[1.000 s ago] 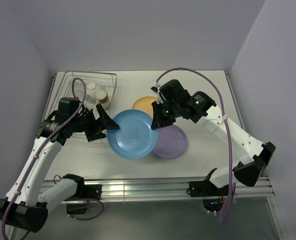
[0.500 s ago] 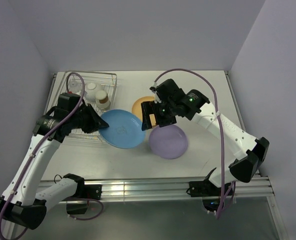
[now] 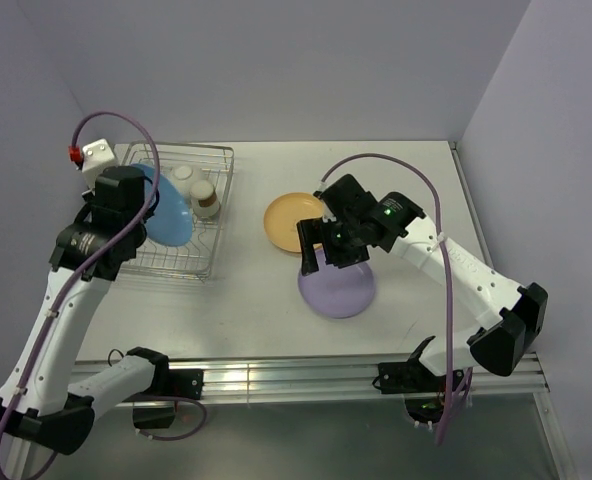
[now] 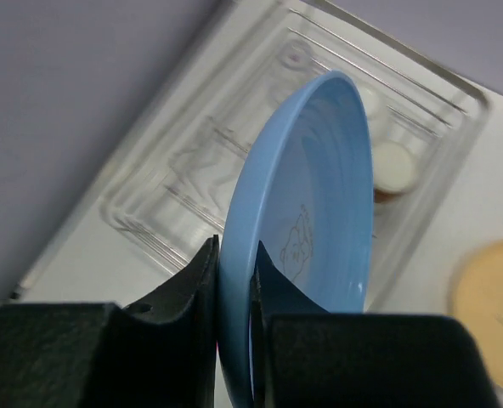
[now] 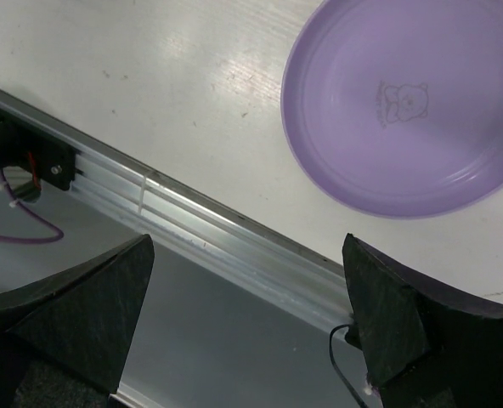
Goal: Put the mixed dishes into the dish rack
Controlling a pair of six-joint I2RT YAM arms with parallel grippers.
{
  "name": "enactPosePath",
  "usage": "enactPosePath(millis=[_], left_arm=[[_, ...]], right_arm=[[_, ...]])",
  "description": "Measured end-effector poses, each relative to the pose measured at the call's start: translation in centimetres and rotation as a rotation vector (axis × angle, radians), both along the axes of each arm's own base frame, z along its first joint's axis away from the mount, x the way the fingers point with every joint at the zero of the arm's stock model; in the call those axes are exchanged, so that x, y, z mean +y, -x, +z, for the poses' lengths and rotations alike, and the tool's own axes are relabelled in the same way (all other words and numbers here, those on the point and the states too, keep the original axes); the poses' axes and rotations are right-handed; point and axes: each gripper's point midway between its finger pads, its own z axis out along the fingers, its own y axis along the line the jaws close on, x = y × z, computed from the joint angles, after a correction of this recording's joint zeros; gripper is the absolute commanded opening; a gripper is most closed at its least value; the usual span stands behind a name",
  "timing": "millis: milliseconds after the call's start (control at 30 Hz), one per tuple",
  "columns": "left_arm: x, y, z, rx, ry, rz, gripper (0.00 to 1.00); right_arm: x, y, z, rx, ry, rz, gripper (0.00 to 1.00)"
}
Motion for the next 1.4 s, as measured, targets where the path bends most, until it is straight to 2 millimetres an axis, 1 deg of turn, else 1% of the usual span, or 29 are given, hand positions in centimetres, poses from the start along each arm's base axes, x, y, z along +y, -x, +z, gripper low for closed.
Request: enactPosePath(millis=[133,233,333,400,500,533,600,700,767,867,1000,1167,1333,1400], left_arm=[[3.7,1.3,-0.2,-0.047,-0.24,0.056,0.0],[6.0,2.2,1.0,-0.085,-0.409,0.078,0.0],[8.2,2.2,2.4,-0.104,-0.503,0.118,0.0],[10.2,2.2,3.1,-0.103,-0.543,0.152,0.0],[13.1,1.9,3.3,-0.079,-0.593,0.172,0.0],[13.6,1.7,3.2,-0.068,-0.606,0.168,0.0],[13.8,0.7,2.6,-0.048,-0.636,0.116,0.0],[13.4,-1.2,1.4,-0.026,-0.66,0.022,0.0],[13.5,-2.4,0.2,-0.014,-0.656,-0.029,0.0],[13.4,-3.6,-1.1,-0.006,-0.637,-0.09,0.0],[12.9,-5.1,-2.3,0.002,-0.62,-0.147,0.0],[12.5,-6.2,-3.3,0.008,-0.605,-0.195,0.0],[12.3,-6.9,-4.6,0.031,-0.591,-0.222,0.0],[12.3,-6.9,-5.4,0.048,-0.59,-0.233,0.0]], right_arm=[[0.2,0.7,-0.2,0.029,-0.014,0.019,1.0],[0.2,1.0,-0.2,0.039,-0.017,0.033,1.0],[-0.2,1.3,-0.4,0.046,0.002,0.048,1.0],[-0.6,1.5,-0.6,0.05,0.024,0.056,1.0],[-1.2,1.6,-0.8,0.051,0.05,0.064,1.0],[-1.4,1.6,-0.8,0.05,0.057,0.067,1.0],[-1.7,1.6,-0.9,0.05,0.069,0.068,1.0],[-2.0,1.5,-1.0,0.051,0.078,0.068,1.0],[-2.1,1.4,-1.0,0.049,0.08,0.069,1.0],[-2.2,1.3,-1.0,0.047,0.082,0.067,1.0],[-2.6,1.1,-1.0,0.042,0.075,0.057,1.0],[-3.5,1.0,-1.5,0.057,0.072,0.032,1.0],[-3.9,0.6,-1.8,0.059,0.072,0.022,1.0],[-3.8,0.5,-1.8,0.054,0.07,0.025,1.0]])
